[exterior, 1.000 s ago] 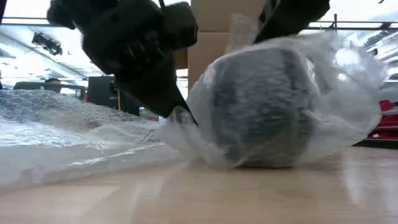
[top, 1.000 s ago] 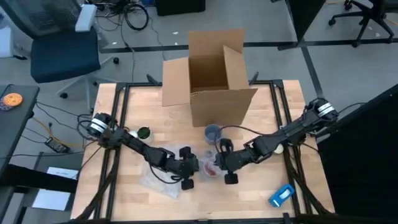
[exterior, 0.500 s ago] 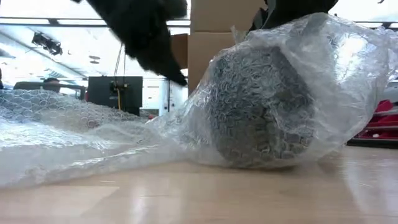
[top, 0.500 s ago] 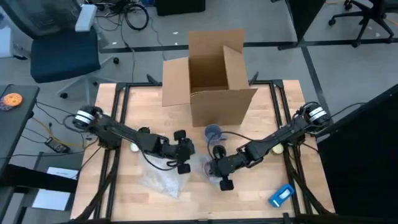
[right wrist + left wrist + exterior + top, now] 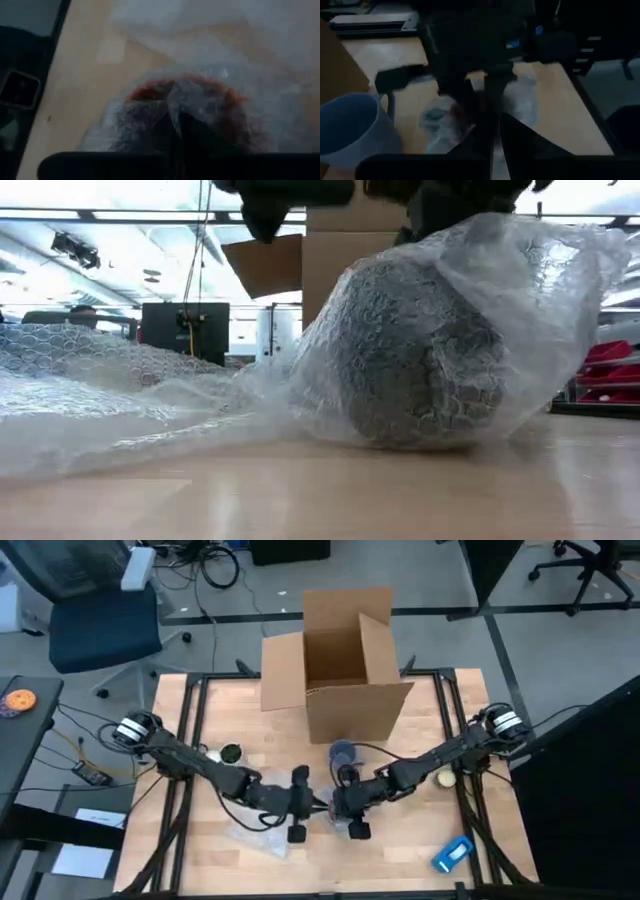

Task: Wrap mug
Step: Wrap the black mug with the top bubble wrap

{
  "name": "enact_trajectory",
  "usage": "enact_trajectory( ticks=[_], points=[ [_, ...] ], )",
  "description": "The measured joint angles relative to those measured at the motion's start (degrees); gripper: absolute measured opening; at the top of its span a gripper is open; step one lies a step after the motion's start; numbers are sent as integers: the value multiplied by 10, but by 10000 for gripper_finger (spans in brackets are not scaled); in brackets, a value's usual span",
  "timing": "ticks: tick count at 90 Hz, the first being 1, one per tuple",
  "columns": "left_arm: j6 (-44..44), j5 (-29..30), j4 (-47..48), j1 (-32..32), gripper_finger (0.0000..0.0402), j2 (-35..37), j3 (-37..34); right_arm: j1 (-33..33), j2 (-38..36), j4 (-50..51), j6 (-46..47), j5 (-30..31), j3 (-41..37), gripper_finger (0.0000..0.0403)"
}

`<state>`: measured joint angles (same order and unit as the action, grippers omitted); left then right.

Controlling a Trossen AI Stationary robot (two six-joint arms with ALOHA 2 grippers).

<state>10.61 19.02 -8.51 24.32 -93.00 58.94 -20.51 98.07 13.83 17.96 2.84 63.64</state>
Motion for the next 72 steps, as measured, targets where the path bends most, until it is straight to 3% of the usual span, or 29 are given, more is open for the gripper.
enact_trajectory(
  ticks=[30, 72],
  points=[
    [5, -2, -24, -23, 15, -62, 0, -11, -6, -2, 10, -14, 15, 0],
    [3, -9, -65, -37, 15, -95, 0, -15, -7, 131, -18, 19, 95, 0]
  ],
)
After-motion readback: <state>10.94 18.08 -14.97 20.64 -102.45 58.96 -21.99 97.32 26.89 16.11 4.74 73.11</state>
